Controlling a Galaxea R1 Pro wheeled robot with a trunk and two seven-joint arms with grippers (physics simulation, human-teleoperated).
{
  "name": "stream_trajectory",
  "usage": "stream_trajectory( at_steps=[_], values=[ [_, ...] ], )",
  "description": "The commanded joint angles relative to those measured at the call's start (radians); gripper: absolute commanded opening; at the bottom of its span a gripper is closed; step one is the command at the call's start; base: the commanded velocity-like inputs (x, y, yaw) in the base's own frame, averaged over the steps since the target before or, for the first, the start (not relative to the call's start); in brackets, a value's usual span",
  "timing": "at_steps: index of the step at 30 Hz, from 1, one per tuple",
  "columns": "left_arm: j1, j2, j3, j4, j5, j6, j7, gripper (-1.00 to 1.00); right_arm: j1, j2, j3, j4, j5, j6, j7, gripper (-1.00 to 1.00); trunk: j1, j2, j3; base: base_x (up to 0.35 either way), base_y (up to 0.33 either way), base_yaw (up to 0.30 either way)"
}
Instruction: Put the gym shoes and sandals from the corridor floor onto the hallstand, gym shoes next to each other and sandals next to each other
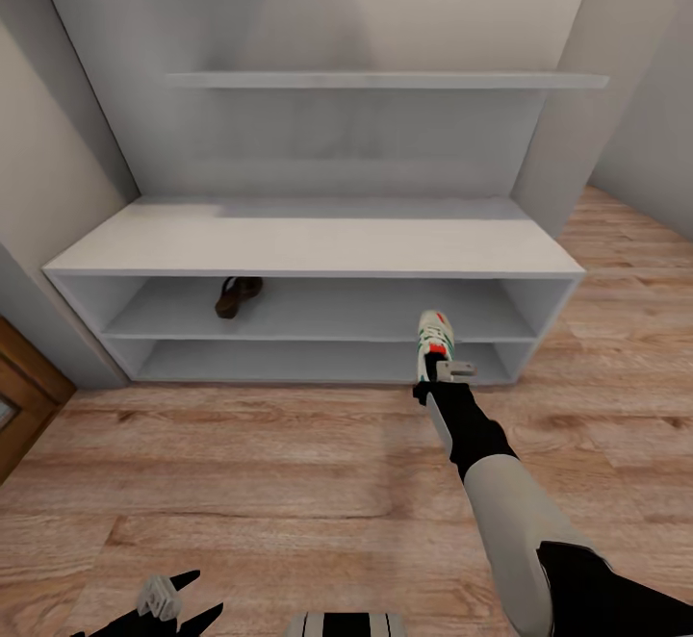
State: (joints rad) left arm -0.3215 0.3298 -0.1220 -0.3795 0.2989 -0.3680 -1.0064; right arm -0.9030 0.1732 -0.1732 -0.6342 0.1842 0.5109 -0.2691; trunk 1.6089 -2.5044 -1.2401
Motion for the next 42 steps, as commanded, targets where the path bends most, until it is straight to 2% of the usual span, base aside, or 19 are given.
stream_trajectory(
  at_steps=[1, 11, 29, 42],
  values=[
    [-0.001, 0.001, -0.008, 0.001, 0.008, -0.005, 0.0, 1.0, 0.0, 0.001, -0.005, -0.002, 0.01, 0.006, 0.003, -1.0, 0.0, 0.0, -0.001, 0.109, -0.045, 0.0],
    [-0.001, 0.002, -0.008, 0.0, 0.01, -0.005, 0.0, 1.0, 0.0, 0.001, -0.005, -0.005, 0.011, 0.006, 0.003, -1.0, 0.0, 0.0, -0.001, 0.064, -0.011, 0.0],
    [-0.001, 0.002, -0.007, 0.001, 0.011, -0.004, 0.0, 1.0, 0.0, 0.001, -0.005, -0.005, 0.011, 0.006, 0.003, -1.0, 0.0, 0.0, -0.001, 0.324, -0.003, 0.0],
    [-0.001, 0.002, -0.007, 0.001, 0.011, -0.005, 0.0, 1.0, 0.0, 0.001, -0.006, -0.005, 0.012, 0.006, 0.002, -1.0, 0.0, 0.0, -0.001, 0.24, -0.104, 0.0]
  ],
)
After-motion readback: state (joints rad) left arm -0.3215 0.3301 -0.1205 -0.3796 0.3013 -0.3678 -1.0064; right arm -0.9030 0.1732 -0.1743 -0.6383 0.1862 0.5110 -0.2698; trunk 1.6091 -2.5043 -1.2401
